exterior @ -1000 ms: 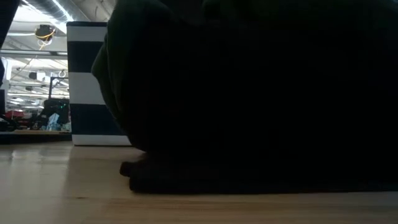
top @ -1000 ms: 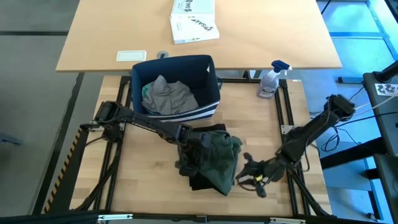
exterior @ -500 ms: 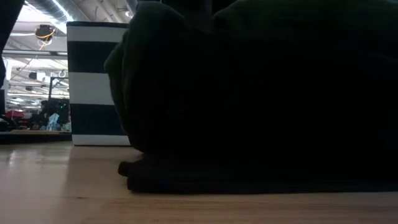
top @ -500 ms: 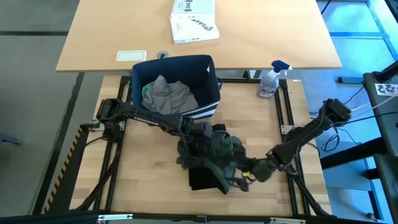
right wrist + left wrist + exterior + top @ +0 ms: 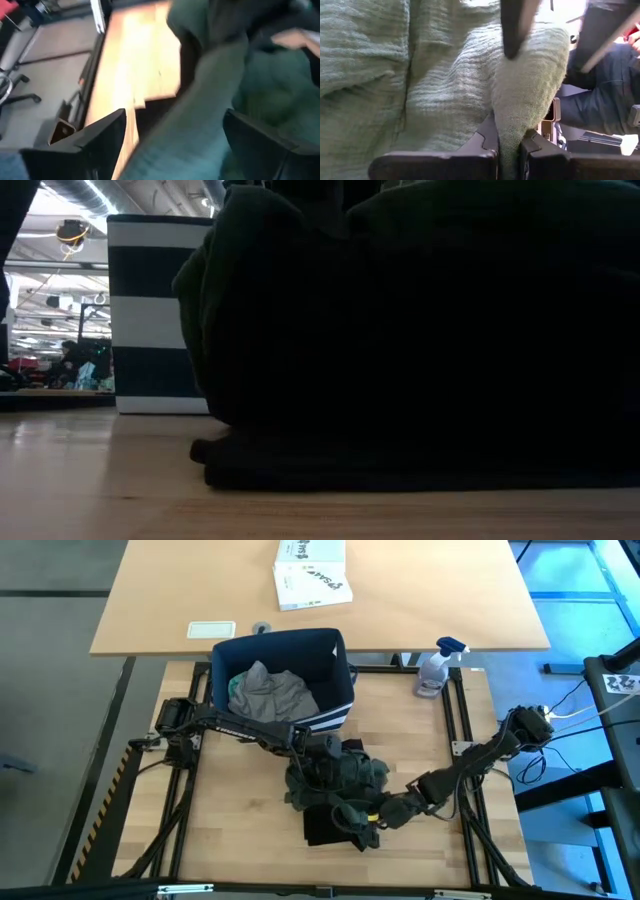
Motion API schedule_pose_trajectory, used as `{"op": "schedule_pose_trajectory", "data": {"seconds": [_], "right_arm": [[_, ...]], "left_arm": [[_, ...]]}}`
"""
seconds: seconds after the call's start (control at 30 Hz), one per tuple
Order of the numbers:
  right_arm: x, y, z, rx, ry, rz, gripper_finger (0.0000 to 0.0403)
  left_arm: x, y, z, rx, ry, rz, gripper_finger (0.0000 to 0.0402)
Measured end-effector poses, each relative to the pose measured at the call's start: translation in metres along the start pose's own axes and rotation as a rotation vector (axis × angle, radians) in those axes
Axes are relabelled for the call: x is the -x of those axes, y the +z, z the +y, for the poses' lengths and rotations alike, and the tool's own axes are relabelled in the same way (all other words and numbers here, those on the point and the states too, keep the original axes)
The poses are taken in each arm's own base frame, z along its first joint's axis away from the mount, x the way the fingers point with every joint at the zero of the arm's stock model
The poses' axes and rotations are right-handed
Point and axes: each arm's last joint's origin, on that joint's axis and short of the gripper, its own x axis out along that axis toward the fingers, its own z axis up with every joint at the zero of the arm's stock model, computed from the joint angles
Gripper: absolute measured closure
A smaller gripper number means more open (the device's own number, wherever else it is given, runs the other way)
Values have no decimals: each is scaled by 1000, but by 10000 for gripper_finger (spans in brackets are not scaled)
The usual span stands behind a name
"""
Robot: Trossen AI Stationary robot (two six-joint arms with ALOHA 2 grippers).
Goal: Fold Laundry from Bin
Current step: Put the folded green polo shirt into the blue bin
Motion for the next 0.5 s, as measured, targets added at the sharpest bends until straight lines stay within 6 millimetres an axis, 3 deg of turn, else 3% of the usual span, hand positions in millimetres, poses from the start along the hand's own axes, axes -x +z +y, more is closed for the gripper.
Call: {"op": "schedule_pose_trajectory", "data": {"seconds": [0.27,0.5], "right_arm": [[4,-8,-6,-50,-69,105,149],[6,-7,-5,-54,-37,120,297]], "left_arm": [[0,0,0,-24,-4,2,396],[-1,-1,-2,-36,-6,5,390]]}}
